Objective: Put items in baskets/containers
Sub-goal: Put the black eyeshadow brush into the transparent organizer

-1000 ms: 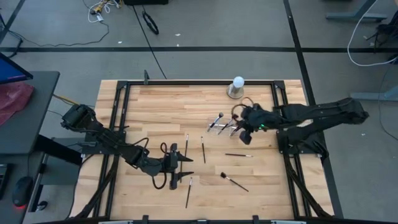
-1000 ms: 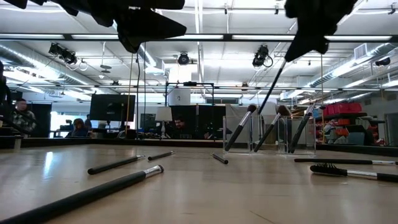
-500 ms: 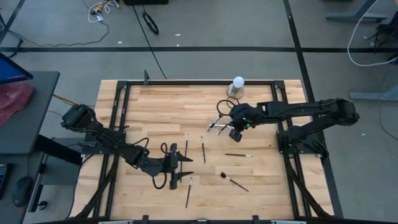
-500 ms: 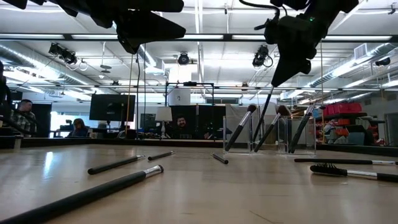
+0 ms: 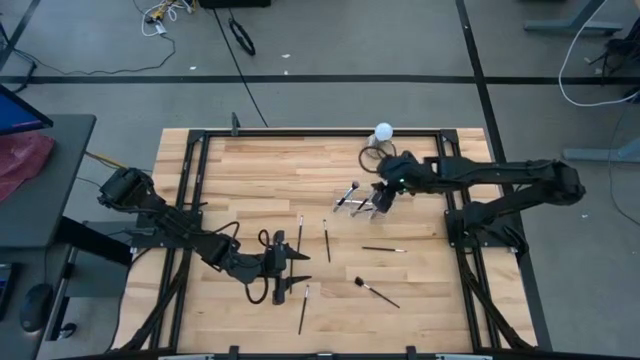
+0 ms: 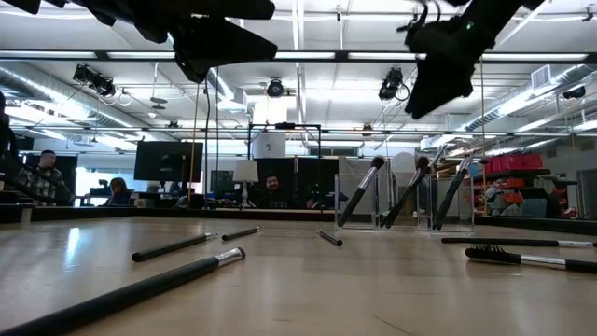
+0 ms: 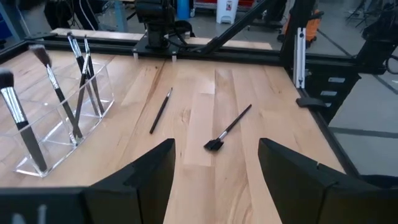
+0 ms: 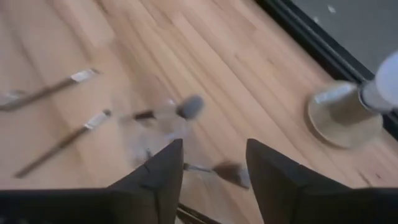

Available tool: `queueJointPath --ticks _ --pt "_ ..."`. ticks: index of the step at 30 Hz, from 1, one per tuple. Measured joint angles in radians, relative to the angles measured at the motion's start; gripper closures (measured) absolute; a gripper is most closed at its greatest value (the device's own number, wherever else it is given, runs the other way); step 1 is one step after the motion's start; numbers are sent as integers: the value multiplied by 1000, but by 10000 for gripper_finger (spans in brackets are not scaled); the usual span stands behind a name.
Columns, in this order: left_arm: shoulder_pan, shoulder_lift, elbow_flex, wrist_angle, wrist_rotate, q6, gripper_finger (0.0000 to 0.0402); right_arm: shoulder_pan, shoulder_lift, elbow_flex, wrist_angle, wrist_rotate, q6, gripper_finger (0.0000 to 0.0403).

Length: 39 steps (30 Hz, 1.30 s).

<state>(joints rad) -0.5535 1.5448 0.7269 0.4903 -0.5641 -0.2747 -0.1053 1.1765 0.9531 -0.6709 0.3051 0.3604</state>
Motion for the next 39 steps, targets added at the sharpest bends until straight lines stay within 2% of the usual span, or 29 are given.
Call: queueJointPath --ticks 3,6,9,13,15,18,25,29,33,39 --pt "-5 0 0 -55 -29 -39 165 93 -43 0 53 -1 -1 222" --pt "-19 0 0 -174 -128 -171 165 259 -42 0 120 0 -3 232" --pt "-38 0 0 -360 -194 -381 165 459 4 0 203 69 -3 247" --pt "-76 4 0 -560 -203 -685 165 691 108 0 326 186 -4 269" --pt "-104 38 0 -569 -208 -762 165 774 170 0 382 228 -4 278" --pt "-144 116 11 -513 -229 -789 165 866 262 0 463 283 -9 290" --pt "-152 360 145 -521 -287 -823 165 942 408 0 602 367 -10 309" --pt "-135 451 249 -658 -304 -870 166 941 424 0 630 370 -10 316" --pt "-135 482 309 -835 -308 -949 166 937 424 0 651 371 -31 319" --pt "-162 479 302 -944 -329 -960 170 936 424 0 694 371 -59 319"
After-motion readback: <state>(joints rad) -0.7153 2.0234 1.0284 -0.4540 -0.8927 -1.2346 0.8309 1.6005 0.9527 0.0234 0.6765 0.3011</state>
